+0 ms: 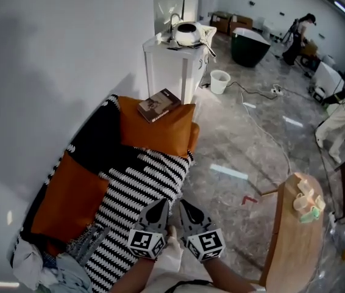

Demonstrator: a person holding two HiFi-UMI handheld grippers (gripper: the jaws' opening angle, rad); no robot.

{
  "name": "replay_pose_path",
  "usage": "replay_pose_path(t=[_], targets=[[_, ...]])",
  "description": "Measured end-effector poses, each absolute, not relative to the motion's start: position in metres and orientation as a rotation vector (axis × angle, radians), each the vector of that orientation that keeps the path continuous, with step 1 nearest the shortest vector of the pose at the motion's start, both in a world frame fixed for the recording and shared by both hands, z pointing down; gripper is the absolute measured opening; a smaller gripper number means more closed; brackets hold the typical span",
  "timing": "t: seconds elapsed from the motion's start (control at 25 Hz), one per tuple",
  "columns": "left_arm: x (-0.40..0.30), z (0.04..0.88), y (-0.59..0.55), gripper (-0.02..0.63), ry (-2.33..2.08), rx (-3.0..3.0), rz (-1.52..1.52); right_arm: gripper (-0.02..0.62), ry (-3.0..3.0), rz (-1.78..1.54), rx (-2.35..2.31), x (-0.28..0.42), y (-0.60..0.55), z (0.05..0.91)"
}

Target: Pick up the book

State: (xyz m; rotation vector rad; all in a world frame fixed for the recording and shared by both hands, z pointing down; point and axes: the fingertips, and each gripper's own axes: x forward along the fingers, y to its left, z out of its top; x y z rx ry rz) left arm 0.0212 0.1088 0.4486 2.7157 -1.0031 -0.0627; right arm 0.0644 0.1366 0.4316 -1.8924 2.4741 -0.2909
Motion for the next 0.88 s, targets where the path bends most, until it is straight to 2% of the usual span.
replay_pose_path(t=[0.88], targets=[[0.069,0.459,-0.072,0.022,-0.99,2.692,-0.038,0.012,2.492,-0.345,-1.914,0.106,-0.046,0.441]])
